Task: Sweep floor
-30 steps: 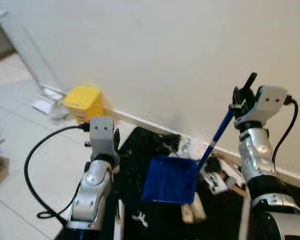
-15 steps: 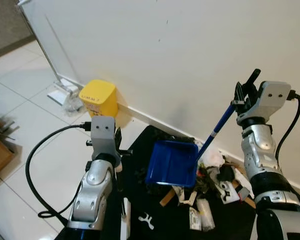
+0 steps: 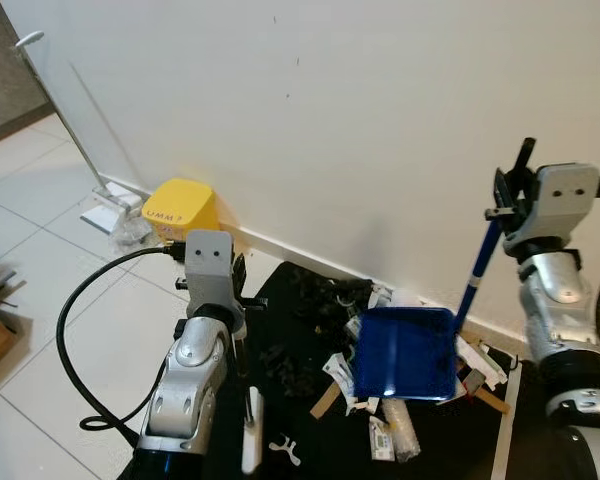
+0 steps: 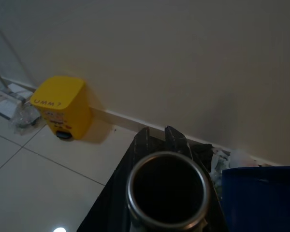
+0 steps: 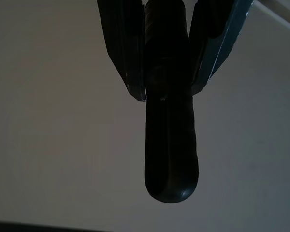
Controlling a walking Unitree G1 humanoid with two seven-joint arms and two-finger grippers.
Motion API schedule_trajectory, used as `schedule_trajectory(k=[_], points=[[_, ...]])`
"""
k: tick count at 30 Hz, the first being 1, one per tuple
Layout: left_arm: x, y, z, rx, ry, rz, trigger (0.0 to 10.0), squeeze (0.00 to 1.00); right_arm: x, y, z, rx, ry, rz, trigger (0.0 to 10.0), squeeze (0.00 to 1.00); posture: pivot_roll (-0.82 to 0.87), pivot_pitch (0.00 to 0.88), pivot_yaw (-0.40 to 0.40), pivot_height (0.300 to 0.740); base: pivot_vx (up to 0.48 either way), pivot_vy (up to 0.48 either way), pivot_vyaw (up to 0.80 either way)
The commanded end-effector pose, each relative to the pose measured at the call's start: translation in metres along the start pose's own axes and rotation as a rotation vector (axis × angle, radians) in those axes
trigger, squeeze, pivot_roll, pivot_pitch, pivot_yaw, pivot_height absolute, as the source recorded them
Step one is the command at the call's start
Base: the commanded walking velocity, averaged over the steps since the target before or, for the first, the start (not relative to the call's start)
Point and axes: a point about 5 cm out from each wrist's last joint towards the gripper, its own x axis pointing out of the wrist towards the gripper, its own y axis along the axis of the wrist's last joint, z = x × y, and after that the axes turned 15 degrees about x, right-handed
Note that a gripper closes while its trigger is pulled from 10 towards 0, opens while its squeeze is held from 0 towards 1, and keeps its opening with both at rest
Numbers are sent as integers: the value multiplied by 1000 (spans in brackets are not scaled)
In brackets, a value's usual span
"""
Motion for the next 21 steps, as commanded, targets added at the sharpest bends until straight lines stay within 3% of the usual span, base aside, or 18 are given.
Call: schedule_trajectory(k=[1,2,3,10,11,21], points=[[3,-2,-8,27,14,1,10000,0,0,11,9,-36,10,24,10000,0,80,127,41,740,0,0,0],[3,-2,-8,27,14,1,10000,0,0,11,9,-36,10,24,10000,0,80,127,41,740,0,0,0],[4,-5,-11,31,16,-12,10000,0,-6,11,25,-73,10,-9,10000,0,67,138,54,740,0,0,0],[6,-9,-15,37,14,-27,10000,0,-18,6,44,-121,35,-81,10000,0,53,149,69,740,0,0,0],[8,-11,-16,44,10,-34,10000,0,-25,-3,48,-146,61,-130,10000,0,50,155,75,740,0,0,0],[11,-16,-27,65,20,-53,10000,0,-33,-28,27,-222,139,-187,10000,0,59,202,84,740,0,0,0]])
